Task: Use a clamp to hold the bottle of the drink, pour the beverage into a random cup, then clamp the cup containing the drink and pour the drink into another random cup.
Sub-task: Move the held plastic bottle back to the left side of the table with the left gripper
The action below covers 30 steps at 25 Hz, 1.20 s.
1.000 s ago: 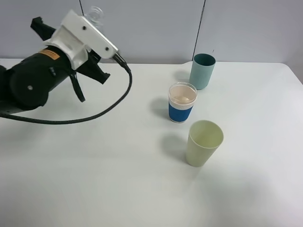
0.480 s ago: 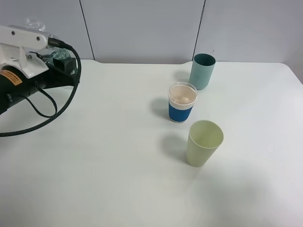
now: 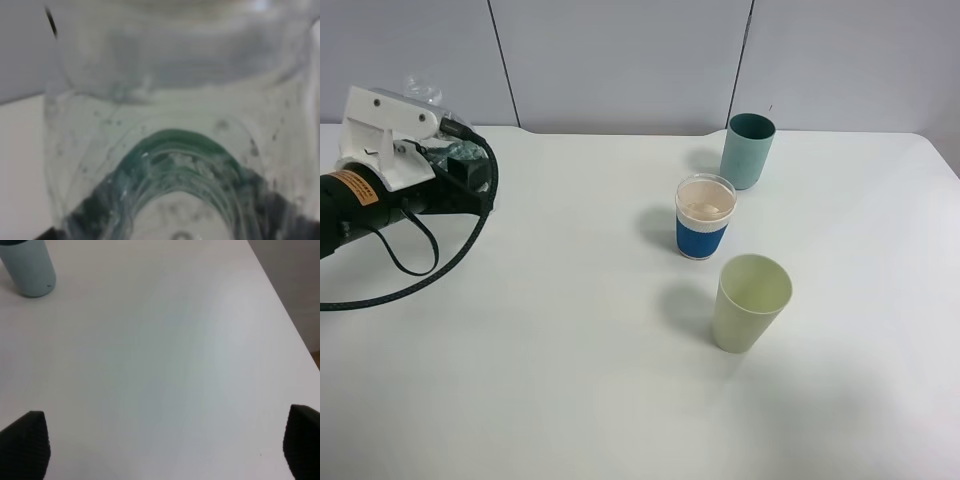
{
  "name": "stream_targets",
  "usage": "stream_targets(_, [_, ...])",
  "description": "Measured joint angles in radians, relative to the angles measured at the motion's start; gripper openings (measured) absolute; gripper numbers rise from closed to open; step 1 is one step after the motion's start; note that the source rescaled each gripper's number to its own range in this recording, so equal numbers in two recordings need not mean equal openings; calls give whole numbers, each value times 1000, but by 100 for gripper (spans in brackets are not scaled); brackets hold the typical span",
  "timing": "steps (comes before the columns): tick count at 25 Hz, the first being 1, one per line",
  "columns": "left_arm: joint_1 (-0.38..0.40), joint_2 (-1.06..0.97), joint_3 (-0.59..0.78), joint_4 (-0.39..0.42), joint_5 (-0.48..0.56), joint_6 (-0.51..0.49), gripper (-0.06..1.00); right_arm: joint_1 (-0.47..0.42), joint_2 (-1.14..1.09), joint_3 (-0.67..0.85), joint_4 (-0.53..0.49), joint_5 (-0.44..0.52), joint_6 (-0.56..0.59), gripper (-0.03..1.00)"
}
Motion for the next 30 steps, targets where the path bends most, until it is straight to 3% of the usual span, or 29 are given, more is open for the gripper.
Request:
stream_targets(20, [0,292,4,15,-221,-2,2,0,0,0,0,0,0,88])
stream_targets(30, [0,318,4,15,-244,-3,2,0,0,0,0,0,0,88])
